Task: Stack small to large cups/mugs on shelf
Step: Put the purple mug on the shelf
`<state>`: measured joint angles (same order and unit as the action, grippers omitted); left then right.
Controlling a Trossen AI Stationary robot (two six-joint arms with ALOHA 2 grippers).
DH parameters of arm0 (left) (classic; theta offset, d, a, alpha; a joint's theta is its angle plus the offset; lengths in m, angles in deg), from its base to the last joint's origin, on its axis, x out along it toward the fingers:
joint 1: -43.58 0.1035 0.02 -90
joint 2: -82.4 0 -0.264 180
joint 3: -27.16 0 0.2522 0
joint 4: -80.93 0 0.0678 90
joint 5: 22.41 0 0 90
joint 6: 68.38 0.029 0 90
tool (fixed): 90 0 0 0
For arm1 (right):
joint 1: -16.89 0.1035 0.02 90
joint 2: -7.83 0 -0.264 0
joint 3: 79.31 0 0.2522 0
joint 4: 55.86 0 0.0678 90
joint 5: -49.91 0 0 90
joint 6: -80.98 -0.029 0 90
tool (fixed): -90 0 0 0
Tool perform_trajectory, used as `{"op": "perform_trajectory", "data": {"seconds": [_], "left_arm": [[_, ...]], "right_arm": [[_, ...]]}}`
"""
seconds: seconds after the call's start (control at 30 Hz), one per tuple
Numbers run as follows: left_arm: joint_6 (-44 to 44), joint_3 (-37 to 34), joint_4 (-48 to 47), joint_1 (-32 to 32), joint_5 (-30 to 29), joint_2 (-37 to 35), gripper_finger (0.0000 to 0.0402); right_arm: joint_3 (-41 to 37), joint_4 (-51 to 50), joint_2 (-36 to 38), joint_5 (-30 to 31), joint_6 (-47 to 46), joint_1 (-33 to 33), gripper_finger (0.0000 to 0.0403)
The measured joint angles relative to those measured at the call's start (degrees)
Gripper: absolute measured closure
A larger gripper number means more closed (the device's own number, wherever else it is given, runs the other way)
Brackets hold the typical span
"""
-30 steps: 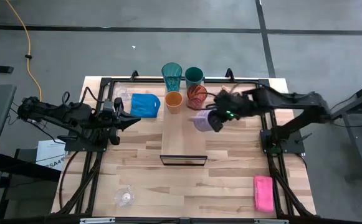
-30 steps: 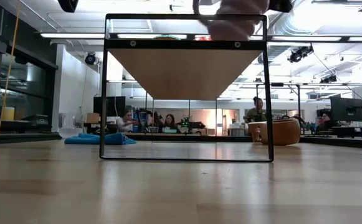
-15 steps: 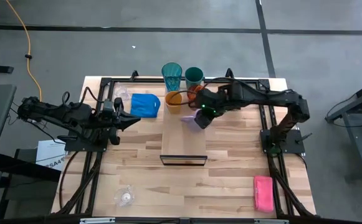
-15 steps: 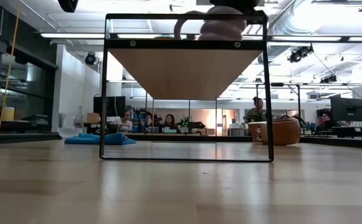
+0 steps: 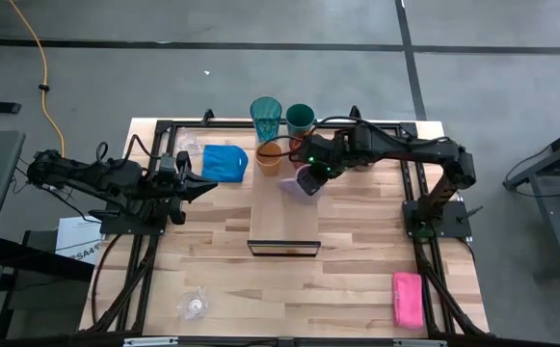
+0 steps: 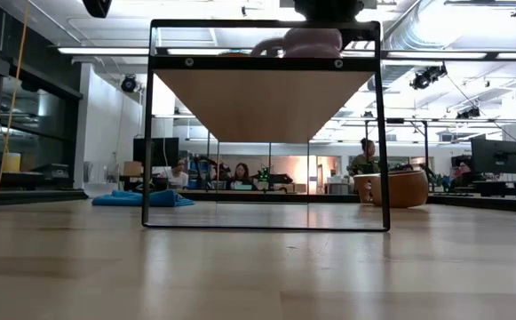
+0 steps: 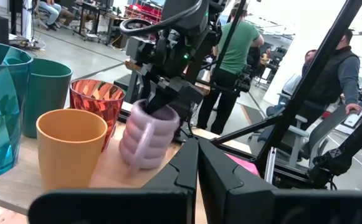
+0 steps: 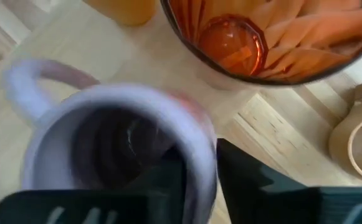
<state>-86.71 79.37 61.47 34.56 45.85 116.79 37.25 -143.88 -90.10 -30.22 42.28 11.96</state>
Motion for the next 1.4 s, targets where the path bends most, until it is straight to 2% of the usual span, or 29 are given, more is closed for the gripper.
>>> {"op": "perform_trajectory", "data": {"seconds": [0.23,0.87,1.07,1.27,1.4], "left_arm": [[0.0,0.0,0.0,0.0,0.0,0.0,0.0401],[-0.2,0.0,0.0,0.0,0.0,0.0,0.0401],[-0.3,0.0,0.0,0.0,0.0,0.0,0.0401],[-0.5,0.0,0.0,0.0,0.0,0.0,0.0401],[-1.5,0.0,0.0,0.0,0.0,0.0,0.0401]], "right_arm": [[0.0,2.1,0.0,0.0,0.1,-0.1,0.0291],[-0.1,5.1,0.5,0.6,1.7,-1.5,0.0288],[-0.1,5.6,2.5,3.1,2.4,-1.6,0.0288],[-0.1,6.3,4.8,3.1,3.6,-1.3,0.0288],[-0.1,4.5,7.2,2.5,7.6,1.0,0.0288]]}}
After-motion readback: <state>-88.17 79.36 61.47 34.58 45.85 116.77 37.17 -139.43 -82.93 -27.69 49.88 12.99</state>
